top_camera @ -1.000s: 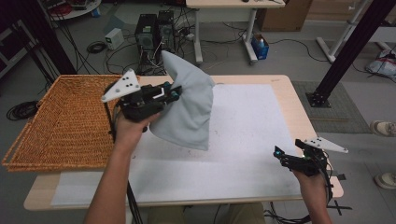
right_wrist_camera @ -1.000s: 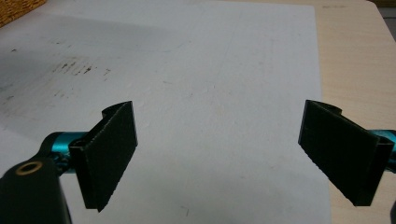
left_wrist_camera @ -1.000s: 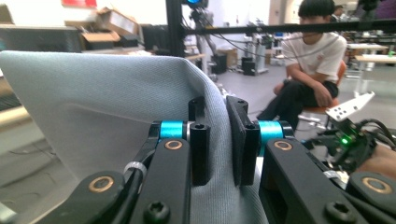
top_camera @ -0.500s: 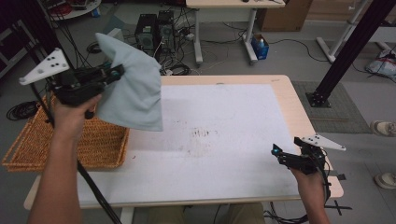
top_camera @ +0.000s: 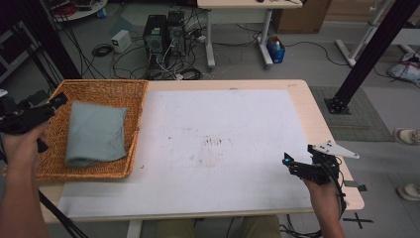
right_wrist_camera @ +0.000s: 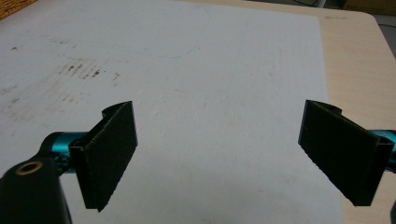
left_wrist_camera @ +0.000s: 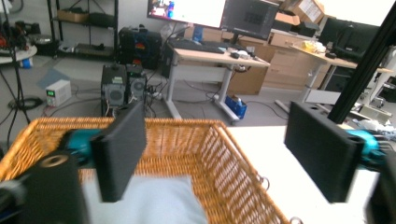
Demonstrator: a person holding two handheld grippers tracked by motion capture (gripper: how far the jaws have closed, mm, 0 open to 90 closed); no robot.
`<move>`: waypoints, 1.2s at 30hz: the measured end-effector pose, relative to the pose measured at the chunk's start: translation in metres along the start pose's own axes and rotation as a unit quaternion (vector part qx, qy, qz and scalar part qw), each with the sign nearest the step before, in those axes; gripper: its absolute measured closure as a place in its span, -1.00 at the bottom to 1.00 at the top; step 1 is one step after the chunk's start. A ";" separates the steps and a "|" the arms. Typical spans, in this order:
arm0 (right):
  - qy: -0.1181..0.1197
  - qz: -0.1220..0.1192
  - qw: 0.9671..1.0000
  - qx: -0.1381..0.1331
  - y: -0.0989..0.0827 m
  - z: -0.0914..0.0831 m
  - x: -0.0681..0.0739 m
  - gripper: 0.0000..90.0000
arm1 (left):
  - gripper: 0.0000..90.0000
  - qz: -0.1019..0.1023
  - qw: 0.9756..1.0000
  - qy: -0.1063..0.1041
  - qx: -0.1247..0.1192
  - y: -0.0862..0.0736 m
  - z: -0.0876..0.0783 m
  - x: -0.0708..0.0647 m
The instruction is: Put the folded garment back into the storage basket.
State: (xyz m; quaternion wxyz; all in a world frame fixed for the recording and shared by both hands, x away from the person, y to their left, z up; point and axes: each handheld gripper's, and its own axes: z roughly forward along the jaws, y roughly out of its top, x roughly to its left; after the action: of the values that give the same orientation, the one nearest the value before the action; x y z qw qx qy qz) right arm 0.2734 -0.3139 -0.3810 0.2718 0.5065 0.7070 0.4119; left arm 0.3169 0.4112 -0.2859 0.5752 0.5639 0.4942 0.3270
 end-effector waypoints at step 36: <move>0.016 -0.002 1.000 -0.023 0.006 0.003 -0.004 -0.74 | -0.67 0.065 0.988 -0.140 0.026 -0.054 0.084 -0.194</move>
State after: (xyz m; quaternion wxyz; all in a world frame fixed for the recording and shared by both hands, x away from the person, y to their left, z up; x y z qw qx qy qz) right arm 0.2802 -0.3154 -0.3778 0.2728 0.4919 0.7024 0.4361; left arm 0.3281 0.1943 -0.3104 0.6009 0.6500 0.3798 0.2687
